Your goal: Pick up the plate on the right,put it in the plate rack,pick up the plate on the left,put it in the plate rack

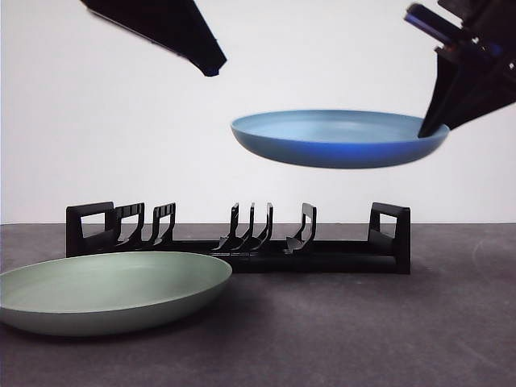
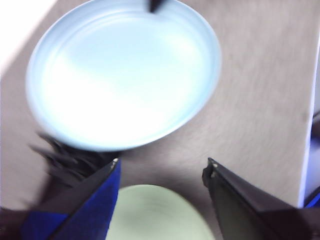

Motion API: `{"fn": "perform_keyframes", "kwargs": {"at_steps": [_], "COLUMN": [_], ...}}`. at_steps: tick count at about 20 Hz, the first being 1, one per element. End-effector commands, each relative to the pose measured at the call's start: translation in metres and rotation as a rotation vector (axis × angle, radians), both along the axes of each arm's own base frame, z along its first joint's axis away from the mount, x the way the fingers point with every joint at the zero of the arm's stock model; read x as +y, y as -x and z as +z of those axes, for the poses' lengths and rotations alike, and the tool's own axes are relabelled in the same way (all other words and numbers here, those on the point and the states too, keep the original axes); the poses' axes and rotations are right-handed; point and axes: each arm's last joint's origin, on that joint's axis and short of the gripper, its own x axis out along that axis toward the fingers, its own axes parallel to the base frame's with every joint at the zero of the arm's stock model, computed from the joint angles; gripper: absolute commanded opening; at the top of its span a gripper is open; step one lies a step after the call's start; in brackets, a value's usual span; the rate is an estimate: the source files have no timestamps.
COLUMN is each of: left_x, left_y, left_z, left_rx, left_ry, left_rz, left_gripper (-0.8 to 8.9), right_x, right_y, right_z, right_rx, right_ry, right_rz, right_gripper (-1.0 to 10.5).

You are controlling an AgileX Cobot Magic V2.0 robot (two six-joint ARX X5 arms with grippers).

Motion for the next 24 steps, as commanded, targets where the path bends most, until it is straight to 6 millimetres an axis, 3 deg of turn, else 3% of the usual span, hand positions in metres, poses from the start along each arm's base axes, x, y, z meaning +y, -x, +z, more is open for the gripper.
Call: {"fn": "perform_keyframes", "kwargs": {"at_steps": [1,3,9,15,18,24], "left_x": [-0.01,-0.02,-0.045,-0.055,-0.055,-0.055], "left_y": [0.013,0.019,0.011,0.006,0.006,0.006], "left_z": [0.0,-0.004,-0.039,-0.053,-0.054,-0.054], "left_rx": [-0.135,-0.156,-0.089,-0.072,-0.068,-0.06], "left_ry": [-0.109,-0.15,-0.292,-0.34,-0.341,-0.334], "left_rz": [-0.053,-0.094,-0.143,-0.164,-0.168,-0.182], "left_gripper": [2.91,2.86,2.85,2.68,-0.22,-0.09], "right_x": [0.007,0.012,0.028,0.031,0.031,0.03], "right_y": [0.001,0.003,0.01,0.012,0.013,0.015], "right_z": [-0.002,-0.003,-0.003,-0.004,-0.004,-0.002], "right_rx": [0.023,0.038,0.051,0.068,0.078,0.066], "right_ry": [0.007,0.011,0.012,0.01,0.013,0.011], "right_rz": [0.034,0.055,0.116,0.129,0.129,0.131], "right_gripper": [-0.1,-0.1,-0.1,-0.1,-0.1,0.1]}}
